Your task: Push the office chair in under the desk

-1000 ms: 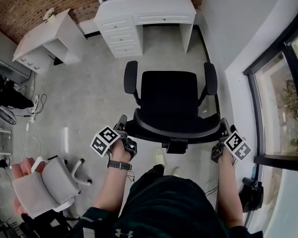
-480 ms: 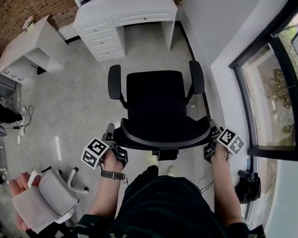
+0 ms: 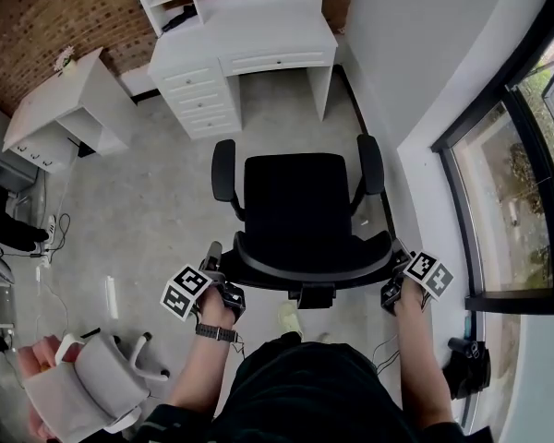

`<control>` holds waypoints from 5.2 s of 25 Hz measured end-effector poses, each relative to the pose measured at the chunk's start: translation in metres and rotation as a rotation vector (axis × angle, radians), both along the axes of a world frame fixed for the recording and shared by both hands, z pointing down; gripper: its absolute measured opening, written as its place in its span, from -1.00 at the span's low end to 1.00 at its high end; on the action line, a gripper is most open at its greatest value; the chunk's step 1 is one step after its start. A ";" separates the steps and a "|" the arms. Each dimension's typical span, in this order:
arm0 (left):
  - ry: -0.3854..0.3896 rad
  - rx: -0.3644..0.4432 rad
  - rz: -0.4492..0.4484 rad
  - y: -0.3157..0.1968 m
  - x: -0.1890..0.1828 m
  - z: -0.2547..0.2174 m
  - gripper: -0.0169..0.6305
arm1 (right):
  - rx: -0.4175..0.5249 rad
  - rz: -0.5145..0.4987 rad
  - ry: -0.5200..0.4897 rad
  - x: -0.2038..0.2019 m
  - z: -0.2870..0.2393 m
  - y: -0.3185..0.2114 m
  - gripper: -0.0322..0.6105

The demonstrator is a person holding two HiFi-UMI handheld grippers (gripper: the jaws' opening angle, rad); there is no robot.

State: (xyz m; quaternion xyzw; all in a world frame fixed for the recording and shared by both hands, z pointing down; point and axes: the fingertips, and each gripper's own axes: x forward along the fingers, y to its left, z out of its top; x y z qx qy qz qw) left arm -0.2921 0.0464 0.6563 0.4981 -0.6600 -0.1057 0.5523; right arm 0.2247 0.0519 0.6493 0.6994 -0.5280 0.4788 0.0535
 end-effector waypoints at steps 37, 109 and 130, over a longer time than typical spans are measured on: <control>0.002 0.002 -0.063 -0.174 0.024 0.005 0.06 | 0.020 -0.103 0.002 0.022 0.005 -0.206 -0.02; -0.011 -0.013 -0.049 -0.508 -0.019 0.016 0.06 | 0.035 -0.170 0.015 -0.025 0.015 -0.544 0.00; -0.012 0.018 0.026 -0.502 -0.028 0.004 0.11 | 0.102 -0.211 0.038 -0.022 -0.010 -0.542 0.03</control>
